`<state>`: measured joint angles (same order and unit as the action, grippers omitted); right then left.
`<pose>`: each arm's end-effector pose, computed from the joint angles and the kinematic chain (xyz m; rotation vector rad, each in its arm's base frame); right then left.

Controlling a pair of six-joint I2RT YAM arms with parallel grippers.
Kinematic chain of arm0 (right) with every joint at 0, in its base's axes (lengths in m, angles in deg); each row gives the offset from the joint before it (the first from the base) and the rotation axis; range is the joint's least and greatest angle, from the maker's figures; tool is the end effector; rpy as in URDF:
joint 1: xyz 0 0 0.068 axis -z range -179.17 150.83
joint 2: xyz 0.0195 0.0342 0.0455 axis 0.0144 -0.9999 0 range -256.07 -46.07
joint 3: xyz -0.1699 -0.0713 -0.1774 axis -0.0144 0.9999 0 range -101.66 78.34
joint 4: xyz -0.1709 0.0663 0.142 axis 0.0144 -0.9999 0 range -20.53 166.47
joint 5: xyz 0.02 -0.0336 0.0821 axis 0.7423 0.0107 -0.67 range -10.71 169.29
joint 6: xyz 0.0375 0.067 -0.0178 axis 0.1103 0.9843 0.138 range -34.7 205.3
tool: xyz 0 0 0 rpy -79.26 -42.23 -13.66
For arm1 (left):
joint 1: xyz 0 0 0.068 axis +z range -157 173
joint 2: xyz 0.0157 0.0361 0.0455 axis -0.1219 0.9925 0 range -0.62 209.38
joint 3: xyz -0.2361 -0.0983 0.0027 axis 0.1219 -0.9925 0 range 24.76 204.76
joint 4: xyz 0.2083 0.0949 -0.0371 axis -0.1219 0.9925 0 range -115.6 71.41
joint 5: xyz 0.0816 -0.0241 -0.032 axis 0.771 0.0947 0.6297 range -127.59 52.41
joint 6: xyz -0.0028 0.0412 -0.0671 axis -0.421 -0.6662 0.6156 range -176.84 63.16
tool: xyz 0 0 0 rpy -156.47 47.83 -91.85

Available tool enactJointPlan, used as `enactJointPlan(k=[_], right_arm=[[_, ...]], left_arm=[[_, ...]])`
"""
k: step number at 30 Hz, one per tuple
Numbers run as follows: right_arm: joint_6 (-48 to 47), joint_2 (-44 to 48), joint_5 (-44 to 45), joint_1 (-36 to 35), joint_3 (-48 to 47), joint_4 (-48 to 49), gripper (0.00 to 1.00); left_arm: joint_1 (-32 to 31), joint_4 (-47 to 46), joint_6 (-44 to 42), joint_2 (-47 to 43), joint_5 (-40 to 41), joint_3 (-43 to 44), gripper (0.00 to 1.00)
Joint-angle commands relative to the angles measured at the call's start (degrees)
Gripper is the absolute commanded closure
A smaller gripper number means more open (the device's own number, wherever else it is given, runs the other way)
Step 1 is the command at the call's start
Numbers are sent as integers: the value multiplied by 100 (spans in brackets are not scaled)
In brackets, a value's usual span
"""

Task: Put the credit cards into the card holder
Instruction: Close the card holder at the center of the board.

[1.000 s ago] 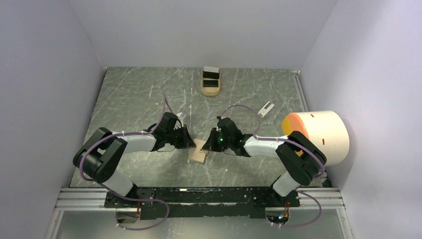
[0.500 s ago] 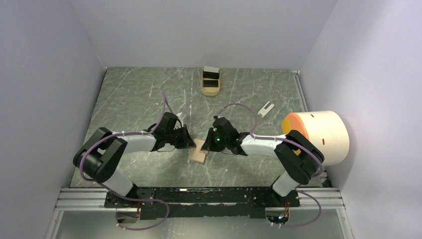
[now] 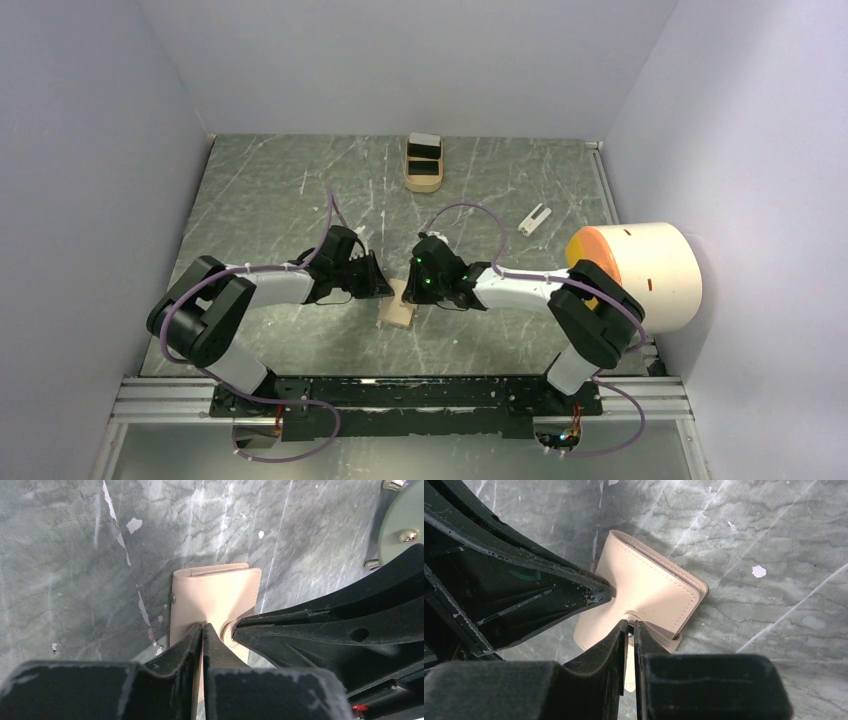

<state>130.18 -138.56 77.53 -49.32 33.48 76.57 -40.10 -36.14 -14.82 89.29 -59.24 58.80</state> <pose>0.1999 0.2426 0.1381 -0.1328 2.5553 0.7597 0.2253 -0.1765 0.1198 0.0014 2.5610 -1.0267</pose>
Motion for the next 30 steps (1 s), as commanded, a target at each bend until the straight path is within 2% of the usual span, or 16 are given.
enactJointPlan(k=[1, 19, 30], right_arm=[[-128, -210, 424, -206, -197, -473, 87], [-415, -279, 2075, -1155, -587, -1695, 94], [-574, -652, 2265, -1380, -373, -1527, 96]], left_arm=[[-25, -33, -53, 121, 73, -61, 88], [-27, -93, -14, 278, 61, -73, 90], [-27, -172, 102, 477, -112, 18, 91]])
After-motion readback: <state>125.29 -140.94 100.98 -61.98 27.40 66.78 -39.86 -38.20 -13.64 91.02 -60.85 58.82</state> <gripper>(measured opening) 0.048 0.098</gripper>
